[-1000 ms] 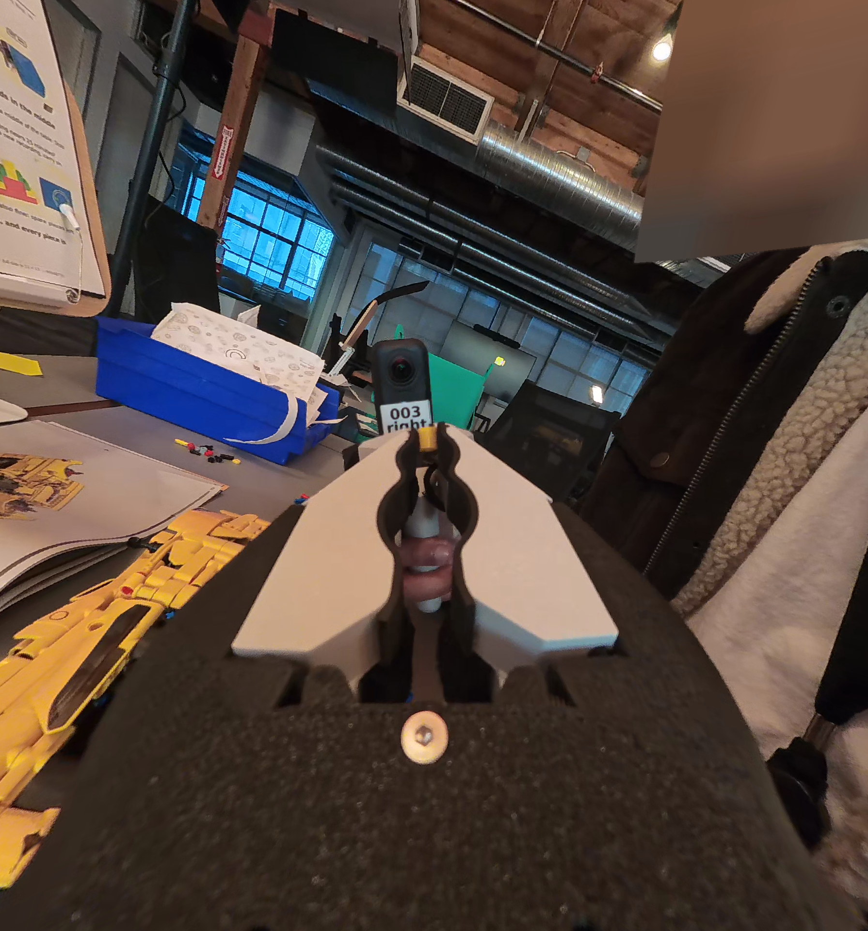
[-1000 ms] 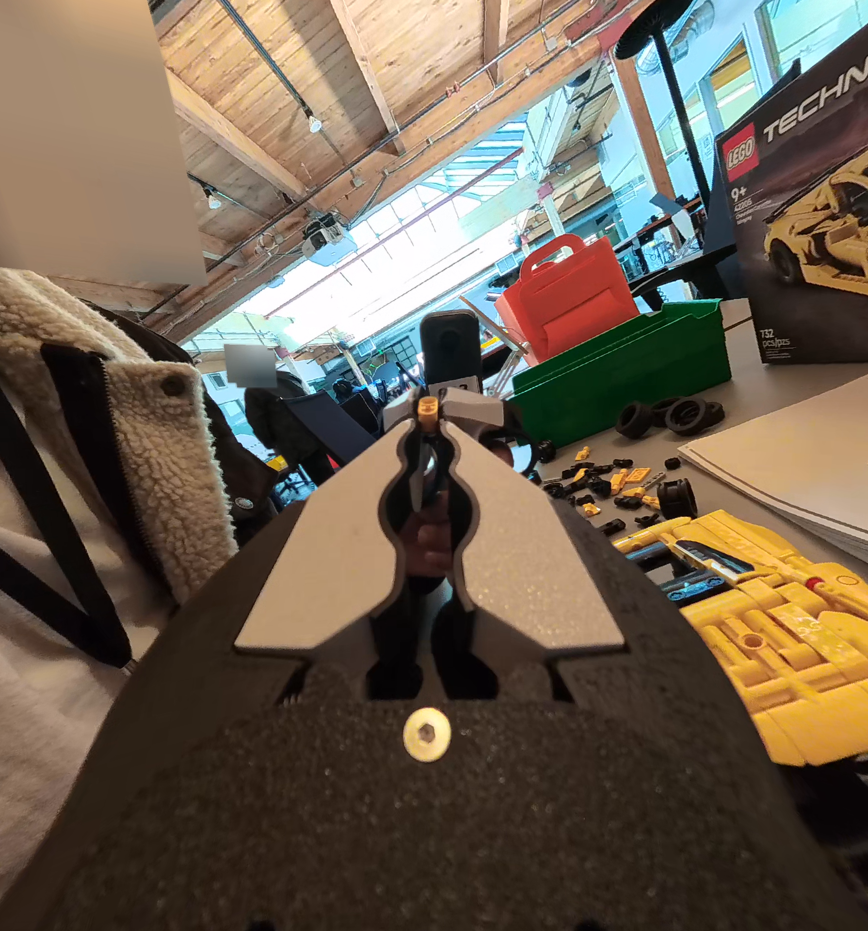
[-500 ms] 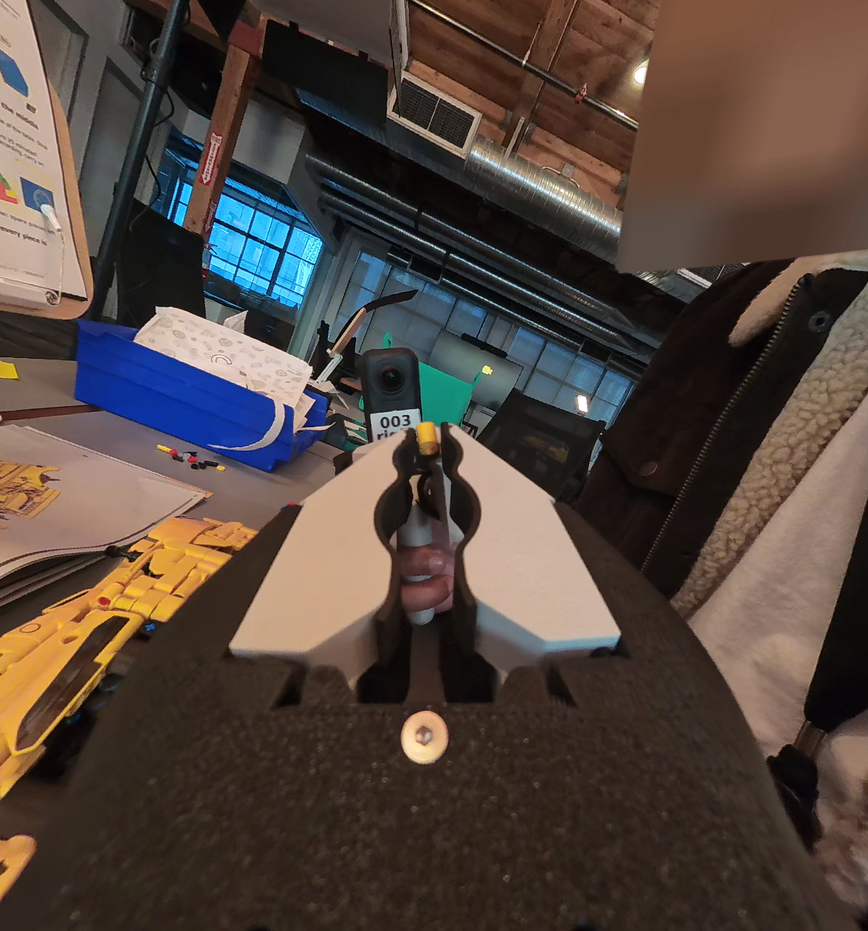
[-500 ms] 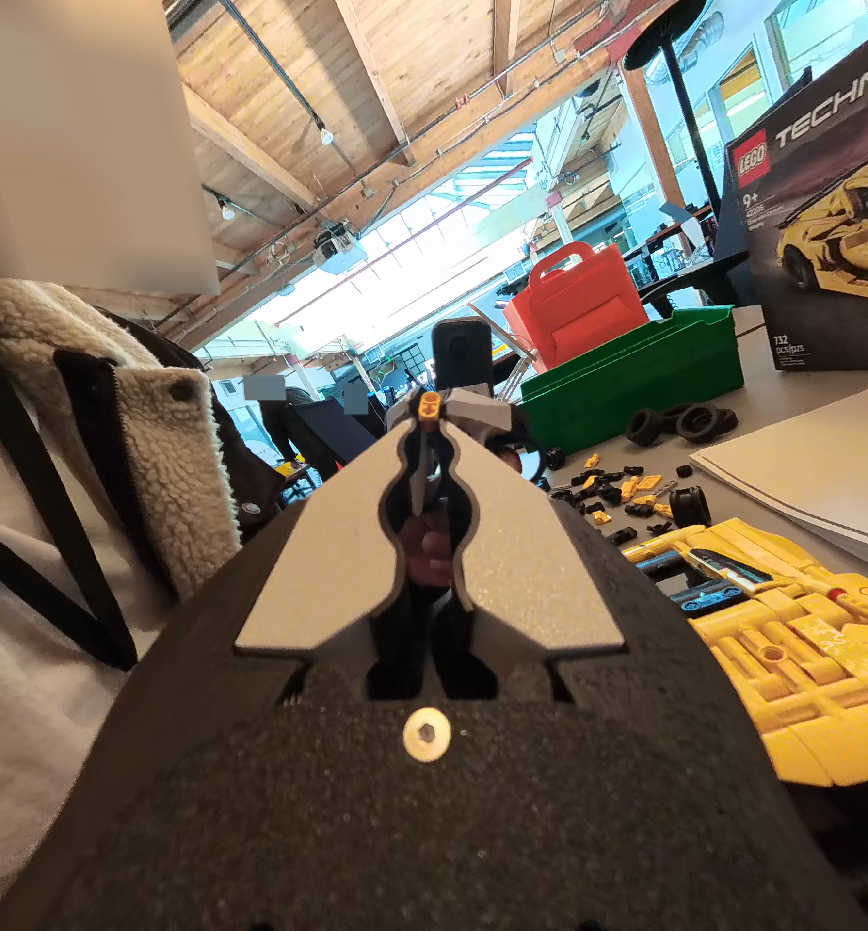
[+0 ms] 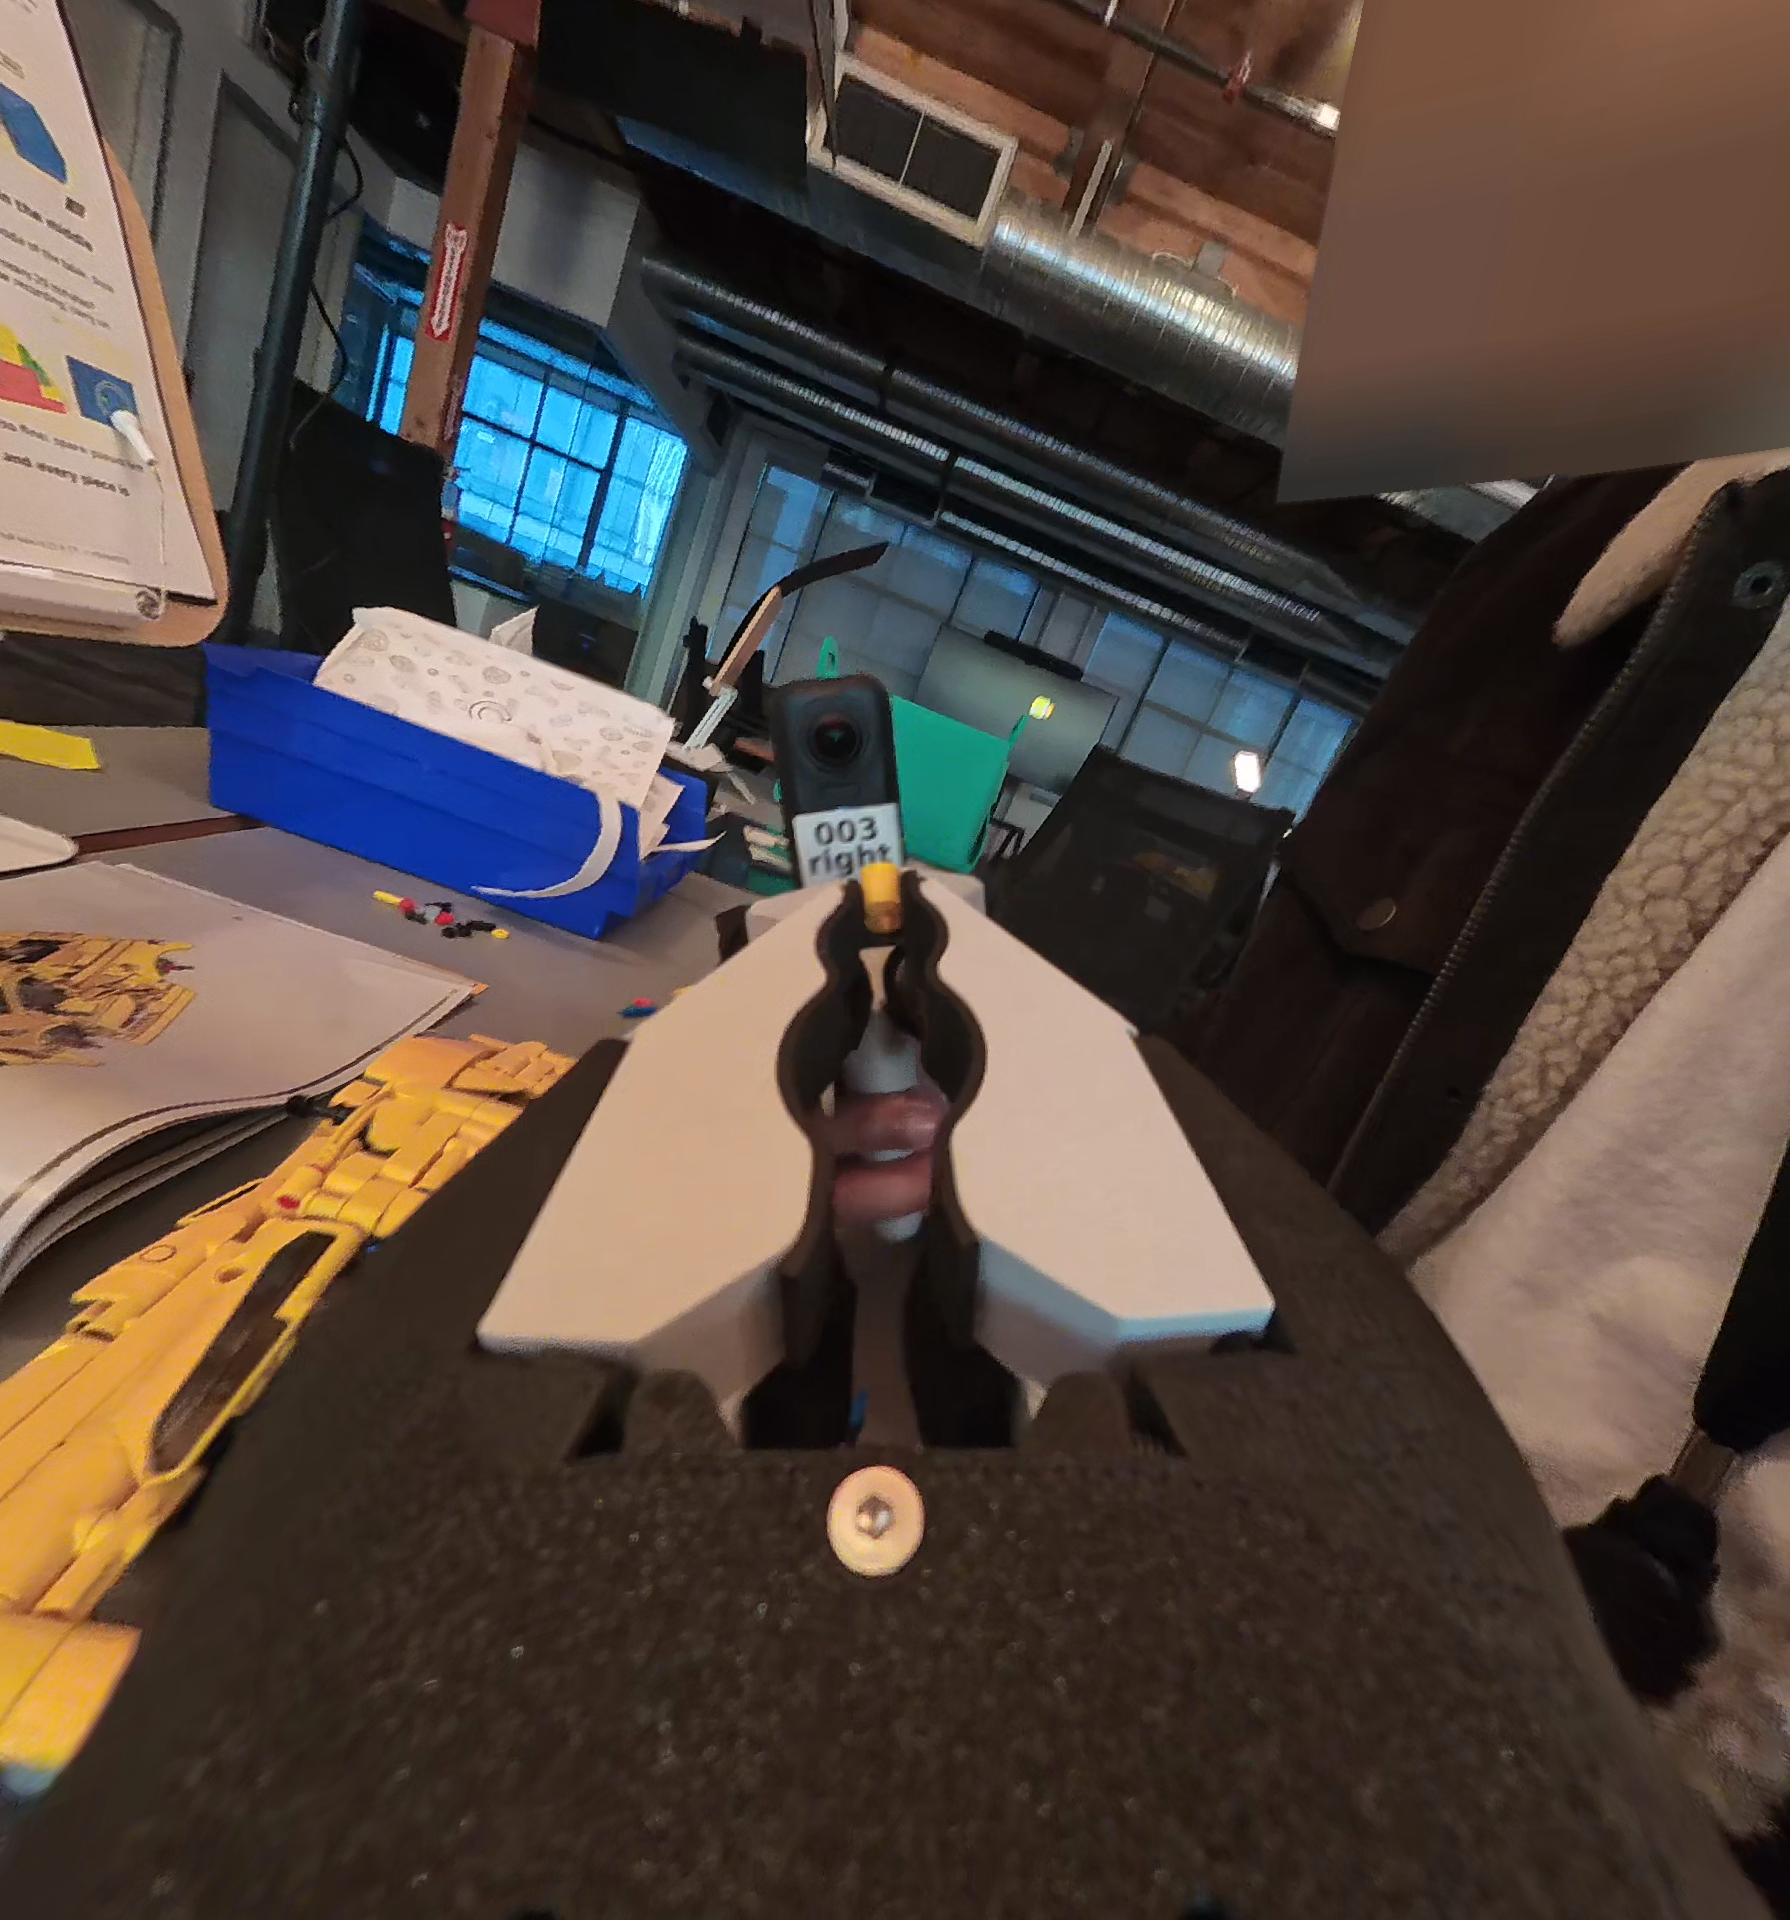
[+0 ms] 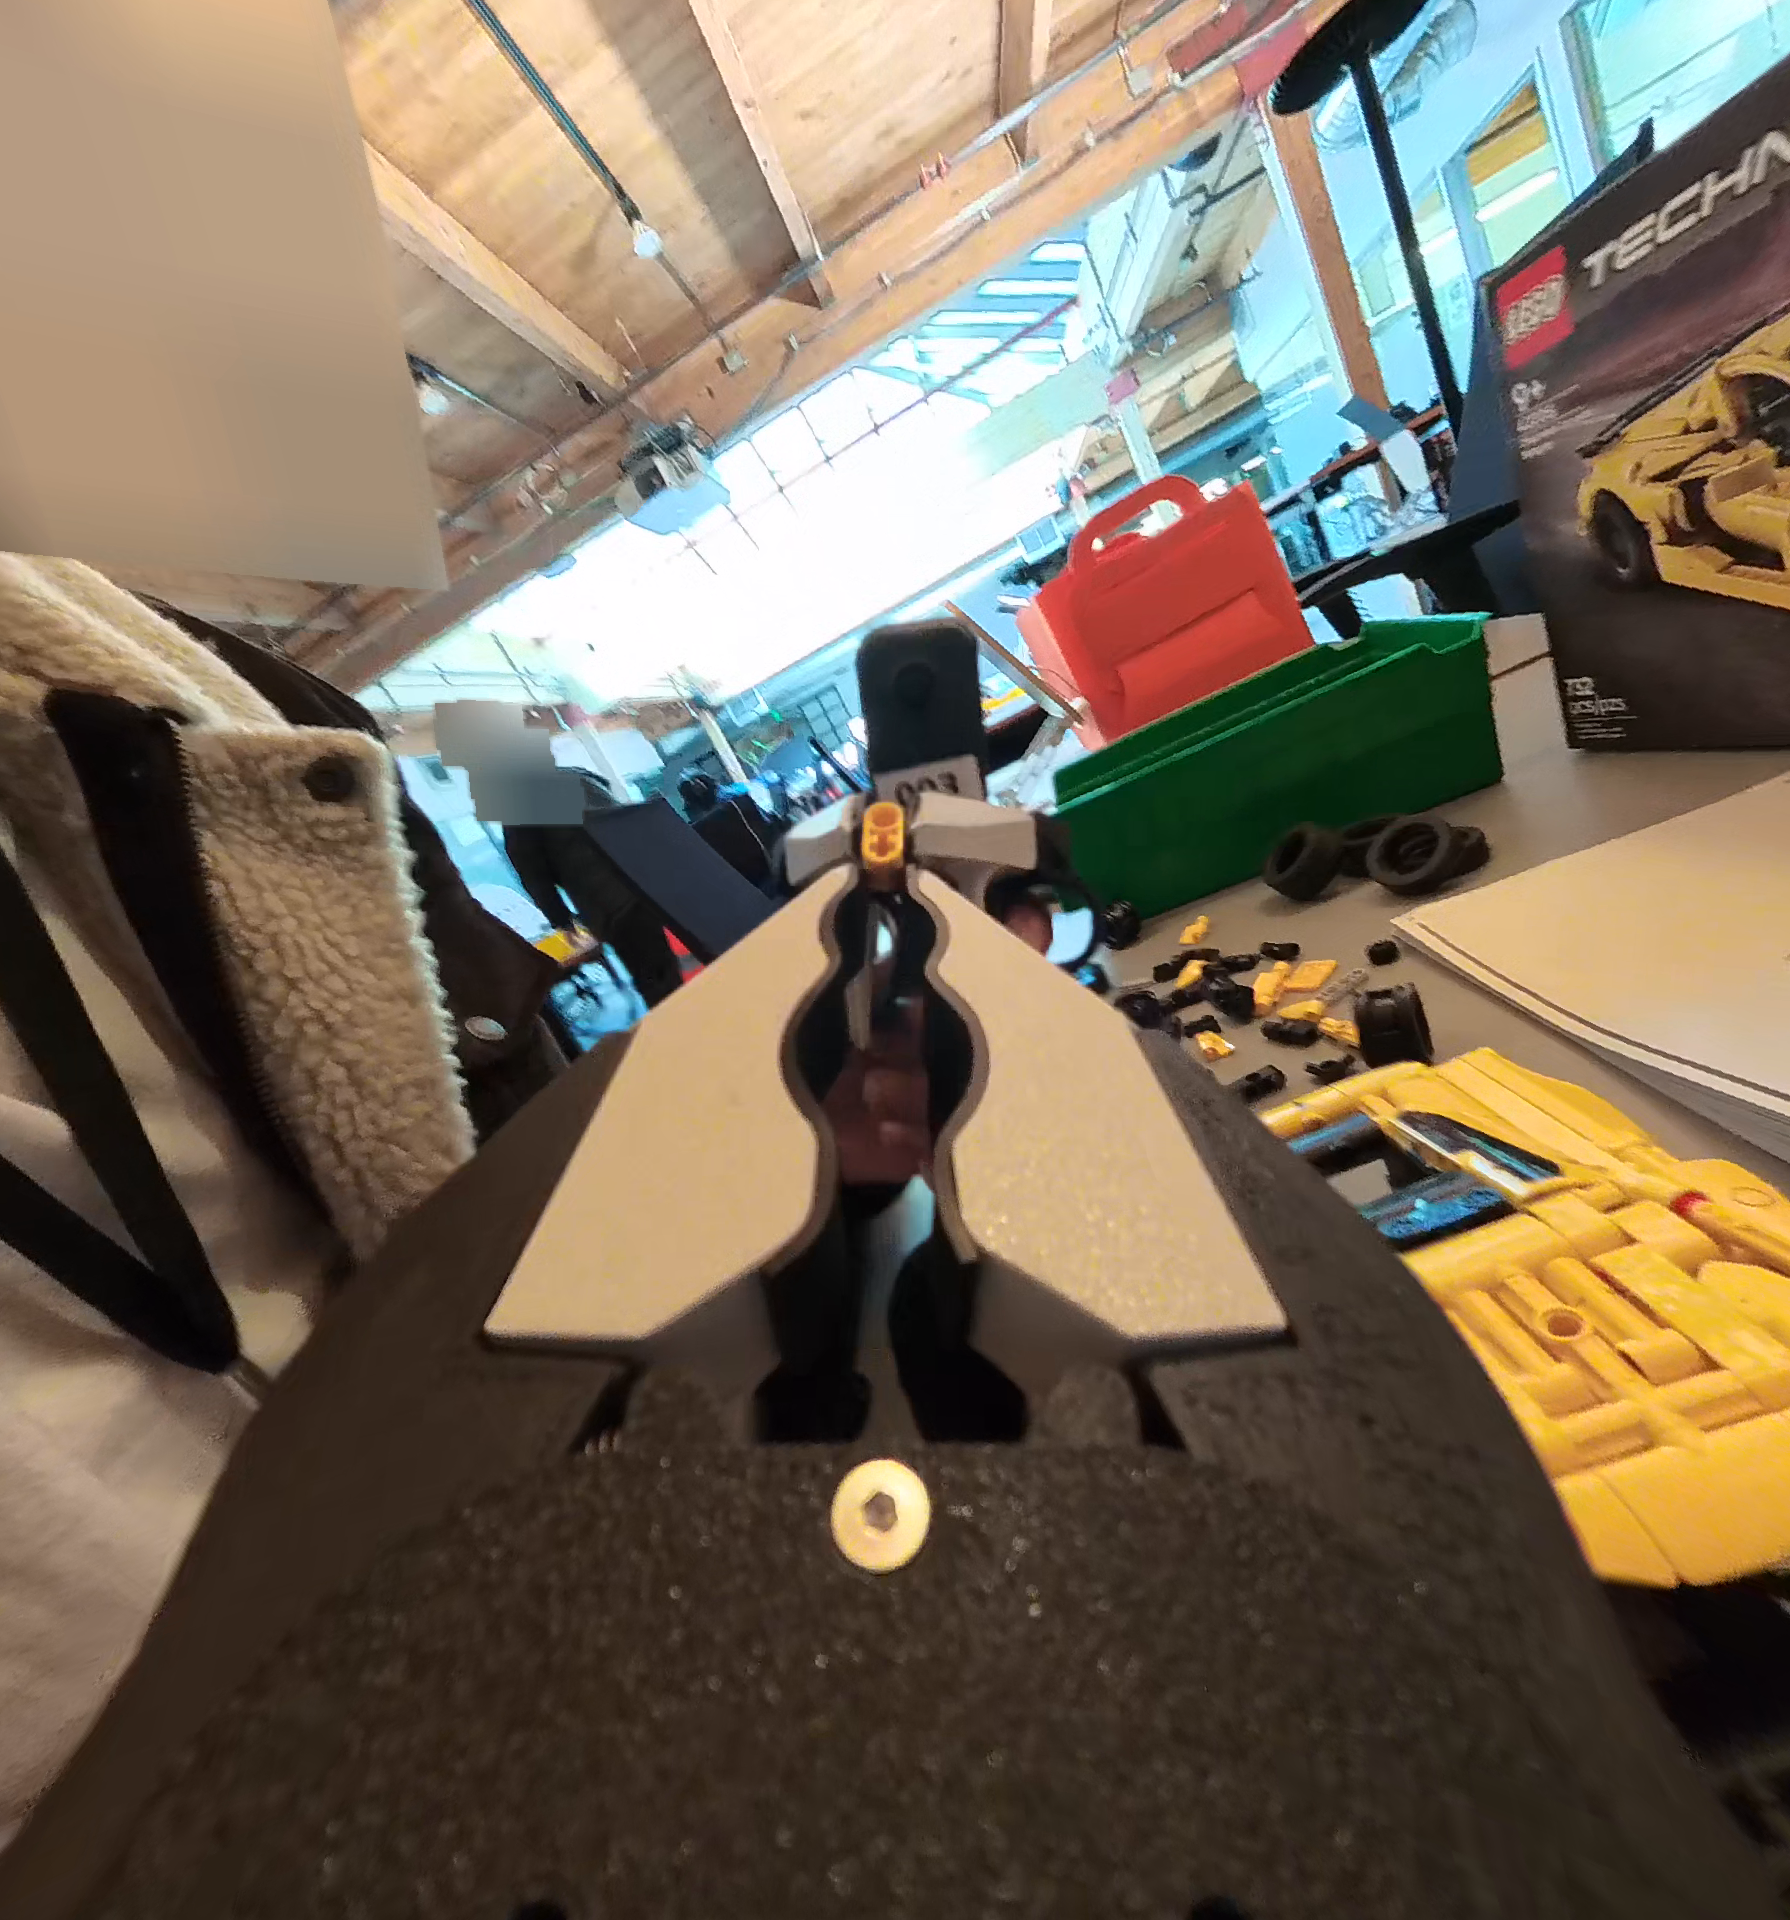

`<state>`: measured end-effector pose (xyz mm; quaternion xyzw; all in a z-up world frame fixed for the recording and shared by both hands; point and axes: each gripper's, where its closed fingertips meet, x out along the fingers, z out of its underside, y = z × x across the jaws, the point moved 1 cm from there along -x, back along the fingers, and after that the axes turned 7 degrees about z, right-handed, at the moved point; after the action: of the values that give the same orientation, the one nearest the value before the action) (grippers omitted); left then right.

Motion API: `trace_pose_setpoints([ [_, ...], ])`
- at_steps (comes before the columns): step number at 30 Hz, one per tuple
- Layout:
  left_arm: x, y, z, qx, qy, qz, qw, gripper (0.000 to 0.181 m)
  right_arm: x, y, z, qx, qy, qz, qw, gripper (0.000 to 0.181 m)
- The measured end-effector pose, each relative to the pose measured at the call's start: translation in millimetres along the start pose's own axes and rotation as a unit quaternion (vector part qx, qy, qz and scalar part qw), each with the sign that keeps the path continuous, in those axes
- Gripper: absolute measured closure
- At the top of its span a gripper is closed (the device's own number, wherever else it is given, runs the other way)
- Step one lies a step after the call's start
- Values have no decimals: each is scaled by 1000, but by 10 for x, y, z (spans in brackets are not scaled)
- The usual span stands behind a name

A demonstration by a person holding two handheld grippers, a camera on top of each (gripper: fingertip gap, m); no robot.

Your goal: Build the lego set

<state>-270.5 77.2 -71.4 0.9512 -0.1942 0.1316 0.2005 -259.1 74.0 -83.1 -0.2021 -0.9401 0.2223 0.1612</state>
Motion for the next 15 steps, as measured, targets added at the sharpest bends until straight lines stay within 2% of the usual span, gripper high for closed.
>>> trace_pose_setpoints([
  [1, -33, -11, -5, 7, -7, -7, 1000, 175, -5, 31, 35, -18, -15, 14, 1000, 179],
  [2, -93, -27, -35, 11, -6, -16, 1000, 175, -18, 82, 89, -41, -42, 36, 998, 173],
  [4, -269, -82, -98, 8, -1, -41, 999, 174, -70, 144, 354, -105, -158, 73, 979, 167],
  [6, -443, -140, -121, 5, -2, -69, 998, 175, -183, 184, 741, -172, -301, 106, 932, 162],
  [8, -560, -178, -107, 5, -10, -90, 996, 174, -262, 174, 1039, -208, -382, 129, 891, 161],
  [12, -614, -190, -143, -15, 16, -84, 996, 174, -262, 147, 1438, -222, -421, 165, 864, 165],
  [15, -589, -207, -89, -15, 2, -88, 996, 174, -299, 272, 1557, -240, -428, 211, 845, 171],
])
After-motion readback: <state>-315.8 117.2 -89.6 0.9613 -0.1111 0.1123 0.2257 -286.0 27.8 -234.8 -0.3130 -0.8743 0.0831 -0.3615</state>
